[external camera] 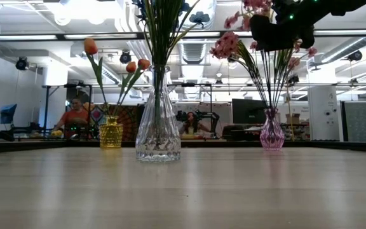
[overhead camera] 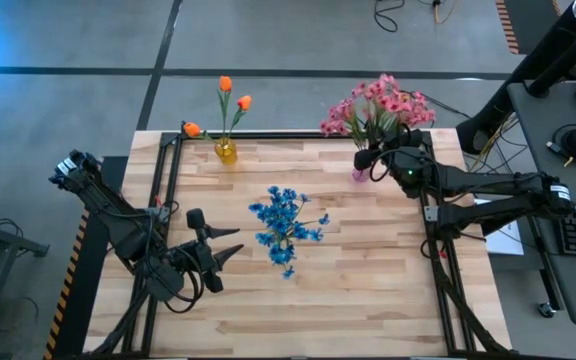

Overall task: Sort flowers into vase by color
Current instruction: Return to Home Position

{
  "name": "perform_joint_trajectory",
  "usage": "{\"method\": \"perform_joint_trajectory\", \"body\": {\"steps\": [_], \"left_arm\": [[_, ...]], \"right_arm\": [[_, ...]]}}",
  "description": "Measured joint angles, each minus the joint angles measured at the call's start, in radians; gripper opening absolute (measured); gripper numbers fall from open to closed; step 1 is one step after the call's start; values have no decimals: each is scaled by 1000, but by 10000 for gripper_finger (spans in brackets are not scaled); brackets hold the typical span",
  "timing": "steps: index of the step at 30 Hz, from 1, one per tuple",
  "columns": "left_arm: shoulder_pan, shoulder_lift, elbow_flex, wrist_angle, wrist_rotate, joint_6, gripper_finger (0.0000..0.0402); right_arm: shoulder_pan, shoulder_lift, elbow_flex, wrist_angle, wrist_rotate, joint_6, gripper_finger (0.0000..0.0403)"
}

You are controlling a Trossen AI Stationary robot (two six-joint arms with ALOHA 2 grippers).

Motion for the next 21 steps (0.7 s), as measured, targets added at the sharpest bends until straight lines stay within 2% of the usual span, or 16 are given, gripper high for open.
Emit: {"method": "perform_joint_trajectory", "body": {"steps": [10,16,21], "left_arm": [[0,0,0,1,0,0,154],[0,0,0,1,0,0,154],[0,0,0,1,0,0,154]], "right_arm": [[24,-19,13,-28,-3,2,175],[35,-24,57,-189,-3,65,199],[46,-29,87,-253,-4,83,212]]}}
